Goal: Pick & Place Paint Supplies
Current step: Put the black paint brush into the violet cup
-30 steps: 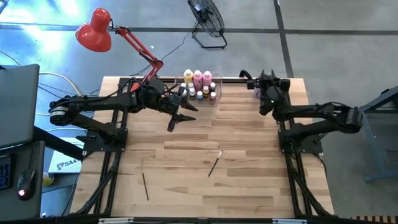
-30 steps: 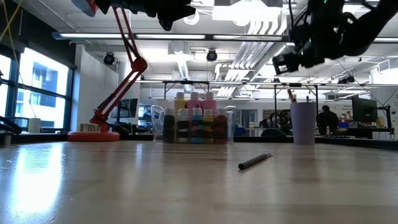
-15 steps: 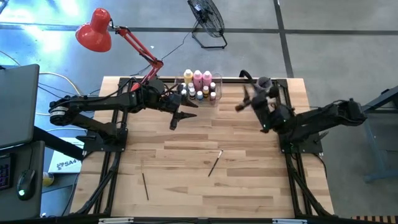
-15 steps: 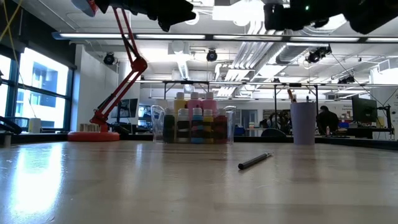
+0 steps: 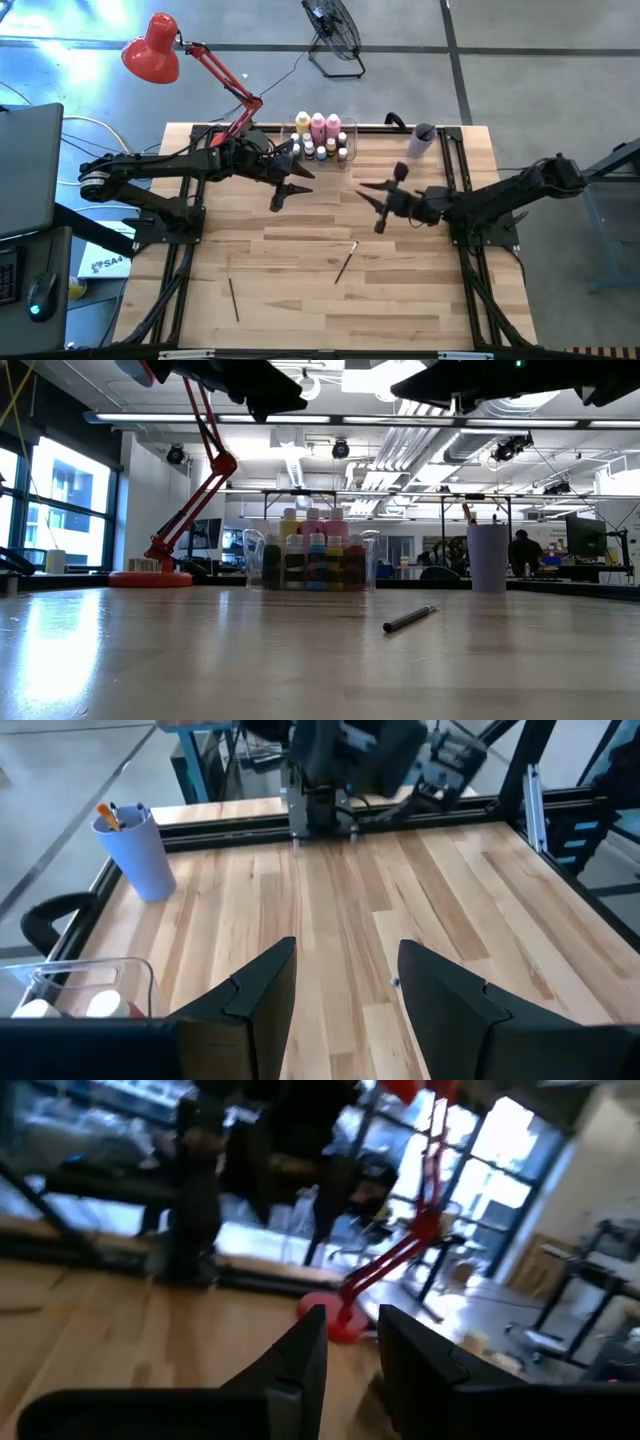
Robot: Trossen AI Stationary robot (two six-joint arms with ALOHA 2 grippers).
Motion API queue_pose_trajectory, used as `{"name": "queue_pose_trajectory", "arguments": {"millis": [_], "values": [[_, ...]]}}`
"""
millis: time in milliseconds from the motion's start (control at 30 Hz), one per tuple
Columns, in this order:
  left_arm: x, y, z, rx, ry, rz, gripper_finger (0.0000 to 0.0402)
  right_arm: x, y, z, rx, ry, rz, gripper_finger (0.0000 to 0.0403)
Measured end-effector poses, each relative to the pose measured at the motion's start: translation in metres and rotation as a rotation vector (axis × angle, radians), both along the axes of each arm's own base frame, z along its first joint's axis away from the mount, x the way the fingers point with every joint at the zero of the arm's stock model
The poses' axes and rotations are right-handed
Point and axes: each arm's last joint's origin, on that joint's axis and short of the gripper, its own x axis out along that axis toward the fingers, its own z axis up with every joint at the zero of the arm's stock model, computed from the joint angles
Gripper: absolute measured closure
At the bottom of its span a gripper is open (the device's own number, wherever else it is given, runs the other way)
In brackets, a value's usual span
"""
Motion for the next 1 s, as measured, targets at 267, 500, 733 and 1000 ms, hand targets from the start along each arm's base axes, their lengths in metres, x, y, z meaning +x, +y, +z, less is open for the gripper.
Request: {"name": "queue_pose_trajectory", "arguments": {"millis": [267, 500, 733, 1000], "values": [[0.0, 0.0, 0.0, -0.001, 0.002, 0.0, 0.0226, 0.002, -0.007, -0.007, 0.042, 0.053, 0.091, 0.0319], [0.0, 0.0, -0.001, -0.003, 0.009, 0.0, 0.0226, 0.004, -0.021, -0.008, 0.146, 0.038, 0.189, 0.0319], [0.0, 0.0, -0.001, -0.005, 0.014, 0.0, 0.0226, 0.005, -0.034, -0.012, 0.198, 0.079, 0.274, 0.0319], [0.0, 0.0, -0.001, -0.003, 0.012, 0.005, 0.0226, 0.004, -0.042, -0.013, 0.214, 0.076, 0.259, 0.0319]]}}
